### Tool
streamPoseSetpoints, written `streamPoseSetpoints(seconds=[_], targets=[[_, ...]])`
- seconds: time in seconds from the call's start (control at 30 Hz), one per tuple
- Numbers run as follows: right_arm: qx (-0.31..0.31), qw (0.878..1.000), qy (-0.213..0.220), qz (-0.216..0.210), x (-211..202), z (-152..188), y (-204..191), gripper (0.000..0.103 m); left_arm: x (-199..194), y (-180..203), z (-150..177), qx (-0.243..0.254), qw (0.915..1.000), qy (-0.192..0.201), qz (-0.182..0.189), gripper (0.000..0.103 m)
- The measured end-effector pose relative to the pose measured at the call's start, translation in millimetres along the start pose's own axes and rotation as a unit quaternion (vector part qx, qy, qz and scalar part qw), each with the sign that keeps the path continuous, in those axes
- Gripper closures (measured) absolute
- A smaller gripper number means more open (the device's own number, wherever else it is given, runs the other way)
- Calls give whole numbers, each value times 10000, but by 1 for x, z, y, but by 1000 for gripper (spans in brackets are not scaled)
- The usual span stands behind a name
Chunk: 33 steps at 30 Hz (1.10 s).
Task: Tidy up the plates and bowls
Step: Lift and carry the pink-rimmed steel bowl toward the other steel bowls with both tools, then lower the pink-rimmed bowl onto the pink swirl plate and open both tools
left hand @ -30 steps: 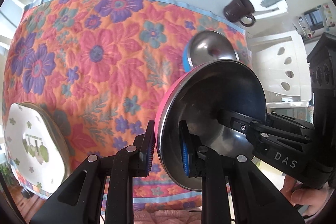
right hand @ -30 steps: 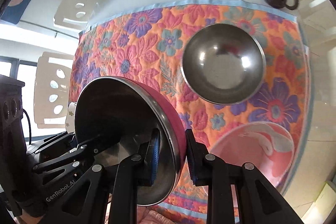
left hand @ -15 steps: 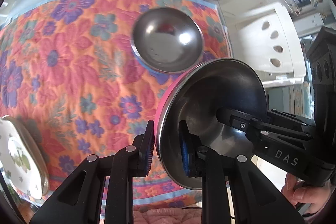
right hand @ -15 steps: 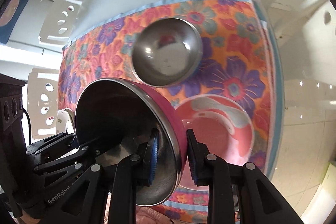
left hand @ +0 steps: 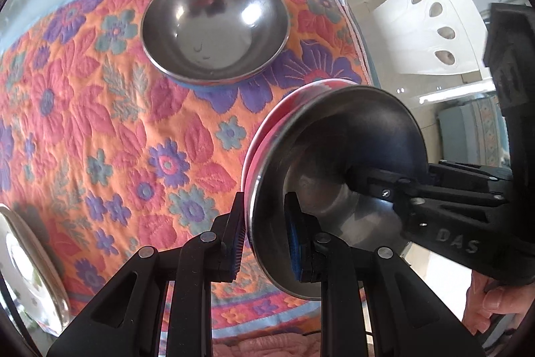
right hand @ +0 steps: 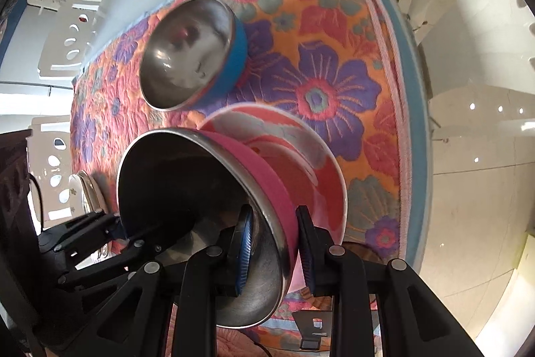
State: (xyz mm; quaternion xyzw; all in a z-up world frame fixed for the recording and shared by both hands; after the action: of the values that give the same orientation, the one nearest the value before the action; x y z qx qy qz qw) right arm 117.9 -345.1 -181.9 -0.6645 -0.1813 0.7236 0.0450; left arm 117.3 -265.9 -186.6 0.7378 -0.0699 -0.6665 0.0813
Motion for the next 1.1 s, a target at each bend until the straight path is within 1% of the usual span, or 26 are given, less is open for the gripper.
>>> streamPoseSetpoints(seconds=[0.17, 0.3, 0.5, 0.6, 0.7, 0.87, 1.1], targets=[[56, 9999, -84, 16, 11, 5, 5, 77, 2, 3, -3, -9, 9999, -19, -118, 84], [107, 9998, -82, 121, 13, 4, 11, 77, 4, 6, -4, 31, 9998, -31, -171, 84], [166, 9997, -86, 123, 11, 2, 19, 77, 5, 1, -7, -6, 9999, -26, -123, 84], [138, 9996, -57, 229, 9, -1, 22, 77, 4, 2, -7, -29, 9999, -25, -107, 84], [158, 9997, -79, 179, 7, -1, 24, 77, 3, 0, -6, -45, 9999, -37, -114, 84], [153, 9996, -107, 195, 6, -1, 25, 77, 5, -5, -2, -170, 9997, -108, -153, 83], [103, 9995, -181, 243, 9, -4, 23, 77, 2, -17, 1, -421, 9988, -97, -207, 82]])
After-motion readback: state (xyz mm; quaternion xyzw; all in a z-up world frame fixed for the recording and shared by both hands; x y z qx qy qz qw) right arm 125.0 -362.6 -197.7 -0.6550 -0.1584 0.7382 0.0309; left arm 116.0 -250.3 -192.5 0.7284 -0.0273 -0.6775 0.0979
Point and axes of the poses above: each gripper's, at about its wrist camera, not at the fingertips, and x roughly the way its jaws point, y to its right, z to its underside, the point moved 9 cm from there along x, roughly the way its jaws point, and after that the axes turned 6 degrees about x, right-handed, at the moved point
